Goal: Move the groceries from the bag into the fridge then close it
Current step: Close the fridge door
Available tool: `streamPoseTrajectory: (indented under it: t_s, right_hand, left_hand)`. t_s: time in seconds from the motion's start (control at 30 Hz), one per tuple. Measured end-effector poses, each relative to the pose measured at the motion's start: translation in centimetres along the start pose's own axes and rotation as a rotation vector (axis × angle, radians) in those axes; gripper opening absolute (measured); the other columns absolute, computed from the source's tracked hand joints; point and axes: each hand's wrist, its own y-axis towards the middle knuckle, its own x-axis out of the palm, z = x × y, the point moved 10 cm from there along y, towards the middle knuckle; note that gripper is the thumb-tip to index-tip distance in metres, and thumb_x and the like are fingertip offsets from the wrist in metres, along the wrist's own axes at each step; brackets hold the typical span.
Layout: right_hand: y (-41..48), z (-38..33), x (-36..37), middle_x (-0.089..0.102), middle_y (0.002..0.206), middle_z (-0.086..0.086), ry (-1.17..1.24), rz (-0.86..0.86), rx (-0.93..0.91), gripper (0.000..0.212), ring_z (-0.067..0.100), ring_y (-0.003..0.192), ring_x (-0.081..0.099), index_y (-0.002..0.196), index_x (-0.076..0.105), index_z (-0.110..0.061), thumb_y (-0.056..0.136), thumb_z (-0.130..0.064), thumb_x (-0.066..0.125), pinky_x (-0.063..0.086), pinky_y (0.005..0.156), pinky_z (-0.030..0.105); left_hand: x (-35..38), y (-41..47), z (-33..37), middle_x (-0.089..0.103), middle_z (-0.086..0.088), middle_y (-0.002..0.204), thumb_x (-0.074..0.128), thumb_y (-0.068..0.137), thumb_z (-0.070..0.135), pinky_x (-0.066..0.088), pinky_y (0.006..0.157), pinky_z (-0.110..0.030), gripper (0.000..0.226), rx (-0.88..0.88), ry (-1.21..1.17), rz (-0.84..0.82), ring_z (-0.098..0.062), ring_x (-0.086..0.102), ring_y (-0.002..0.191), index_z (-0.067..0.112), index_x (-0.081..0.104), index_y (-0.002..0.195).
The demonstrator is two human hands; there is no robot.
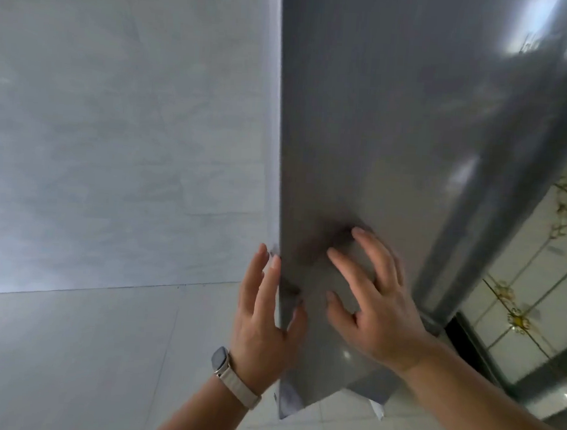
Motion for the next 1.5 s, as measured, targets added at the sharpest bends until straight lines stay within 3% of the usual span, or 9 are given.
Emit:
streamPoseTrajectory:
  t_s: [0.23, 0.67, 0.8, 0.97, 1.13, 1.4, 1.5]
  right_hand:
    - [4.1, 4.8, 3.1, 0.031, 0.149, 0.016, -0.141, -0.018, -0.022, 0.057, 0.039, 0.137, 0.034, 0.137, 0.047, -0.017, 0.084, -0.028, 0.064, 0.028, 0.112, 0.058]
    - [8.3, 10.2, 8.8, 0.041, 0.149, 0.016, -0.131, -0.028, -0.066, 0.055, 0.035, 0.140, 0.033, 0.134, 0.057, -0.014, 0.081, -0.020, 0.065, 0.020, 0.117, 0.050]
    - [9.3, 11.7, 10.8, 0.035, 0.151, 0.012, -0.181, -0.011, -0.067, 0.054, 0.034, 0.140, 0.033, 0.134, 0.058, -0.015, 0.081, -0.020, 0.064, 0.019, 0.117, 0.048]
    - [10.2, 13.2, 13.0, 0.033, 0.151, 0.010, -0.296, 0.020, -0.062, 0.055, 0.031, 0.140, 0.031, 0.136, 0.052, -0.020, 0.082, -0.021, 0.062, 0.019, 0.116, 0.047]
    - [11.5, 14.9, 15.1, 0.033, 0.150, 0.010, -0.419, 0.039, -0.032, 0.057, 0.030, 0.141, 0.027, 0.136, 0.050, -0.021, 0.080, -0.021, 0.064, 0.018, 0.117, 0.047]
    - [14.0, 18.6, 18.3, 0.027, 0.154, 0.011, -0.569, -0.092, 0.068, 0.062, 0.032, 0.144, 0.022, 0.139, 0.052, -0.019, 0.080, -0.027, 0.068, 0.016, 0.117, 0.047]
    - [14.6, 19.9, 19.1, 0.027, 0.155, 0.011, -0.630, -0.102, 0.091, 0.061, 0.030, 0.144, 0.022, 0.139, 0.054, -0.020, 0.081, -0.029, 0.069, 0.018, 0.116, 0.046]
  left_hand:
    - [1.9, 3.2, -5.4, 0.034, -0.016, 0.151, 0.068, 0.081, 0.021, 0.048, 0.096, -0.058, 0.076, -0.205, -0.017, 0.097, -0.027, 0.033, 0.143, 0.021, 0.029, 0.147]
    - [6.7, 8.4, -14.2, 0.038, -0.012, 0.147, 0.072, 0.077, 0.029, 0.045, 0.102, -0.053, 0.091, -0.451, 0.030, 0.172, -0.029, 0.041, 0.135, 0.018, 0.020, 0.151]
    - [8.2, 10.1, -16.5, 0.040, -0.012, 0.144, 0.074, 0.076, 0.026, 0.045, 0.101, -0.052, 0.094, -0.432, 0.027, 0.157, -0.030, 0.043, 0.132, 0.019, 0.019, 0.151]
    - [10.0, 12.0, -18.9, 0.036, 0.005, 0.142, 0.073, 0.075, 0.030, 0.043, 0.107, -0.041, 0.096, -0.363, -0.032, 0.148, -0.017, 0.041, 0.133, 0.016, 0.017, 0.151]
    - [12.7, 14.3, -22.0, 0.041, -0.015, 0.141, 0.071, 0.076, 0.034, 0.041, 0.107, -0.037, 0.096, -0.358, -0.095, 0.055, -0.027, 0.043, 0.131, 0.011, 0.015, 0.151]
    - [17.6, 18.4, -26.8, 0.039, -0.015, 0.143, 0.071, 0.078, 0.035, 0.039, 0.109, -0.031, 0.095, -0.332, -0.229, -0.068, -0.029, 0.043, 0.132, 0.016, 0.015, 0.152]
    - [19.3, 19.6, -28.0, 0.039, -0.017, 0.142, 0.071, 0.078, 0.034, 0.040, 0.108, -0.040, 0.094, -0.313, -0.260, -0.094, -0.031, 0.043, 0.131, 0.016, 0.014, 0.152]
